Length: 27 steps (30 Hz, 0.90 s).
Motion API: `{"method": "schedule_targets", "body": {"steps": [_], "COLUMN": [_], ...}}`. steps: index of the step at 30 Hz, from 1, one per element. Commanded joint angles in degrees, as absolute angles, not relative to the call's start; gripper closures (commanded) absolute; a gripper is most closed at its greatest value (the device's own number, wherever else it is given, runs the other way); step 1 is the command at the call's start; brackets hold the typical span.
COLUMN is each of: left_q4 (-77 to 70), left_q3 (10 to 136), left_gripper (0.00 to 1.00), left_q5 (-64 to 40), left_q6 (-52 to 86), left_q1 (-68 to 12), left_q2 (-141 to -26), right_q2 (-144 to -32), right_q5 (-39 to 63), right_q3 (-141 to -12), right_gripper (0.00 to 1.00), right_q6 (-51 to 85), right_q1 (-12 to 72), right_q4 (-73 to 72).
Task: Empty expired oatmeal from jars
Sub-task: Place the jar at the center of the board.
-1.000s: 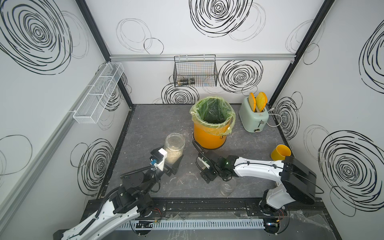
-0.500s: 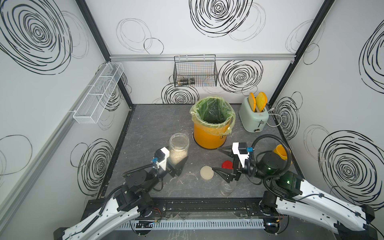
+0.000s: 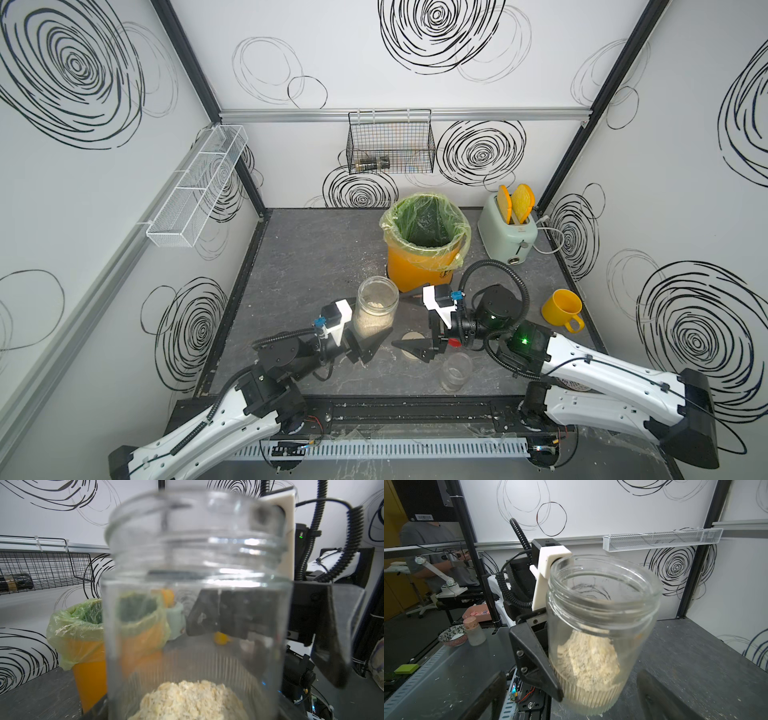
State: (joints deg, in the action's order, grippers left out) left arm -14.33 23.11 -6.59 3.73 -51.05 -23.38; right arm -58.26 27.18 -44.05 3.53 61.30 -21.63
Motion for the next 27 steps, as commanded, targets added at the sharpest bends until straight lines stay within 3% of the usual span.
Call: {"method": "schedule_targets", "body": {"steps": [1,18,23,27], "left_q4": [-24.4,-23.2,-22.3,-21.5], "left_q3": [24.7,23.9,24.1,24.5], "left_gripper": [1.00,1.00,1.00,0.99], "left_q5": [-8.8,-6.2,-5.3,-4.2], "left_q6": [4.6,1.4,0.8,0.2], "left_q1": [-51.7,-55.3,-55.5,-55.5], "left_q2": [-23.2,-24.0,-24.1,-24.3], "right_q2": [-60.8,-67.1,-67.9,-68.1], "right_q5": [30.6,29.2,31.0,30.7], "right_q3": [-47.5,-51.9,-52.5,-52.6], "right_gripper": [0.02,0.03,0.18,0.50], "right_q6": [3.5,3.6,4.1,5.1], "right_q1": [61.8,63.6,63.6,63.6], "right_q4": [-27.7,-28.3,-27.2,-26.1]}}
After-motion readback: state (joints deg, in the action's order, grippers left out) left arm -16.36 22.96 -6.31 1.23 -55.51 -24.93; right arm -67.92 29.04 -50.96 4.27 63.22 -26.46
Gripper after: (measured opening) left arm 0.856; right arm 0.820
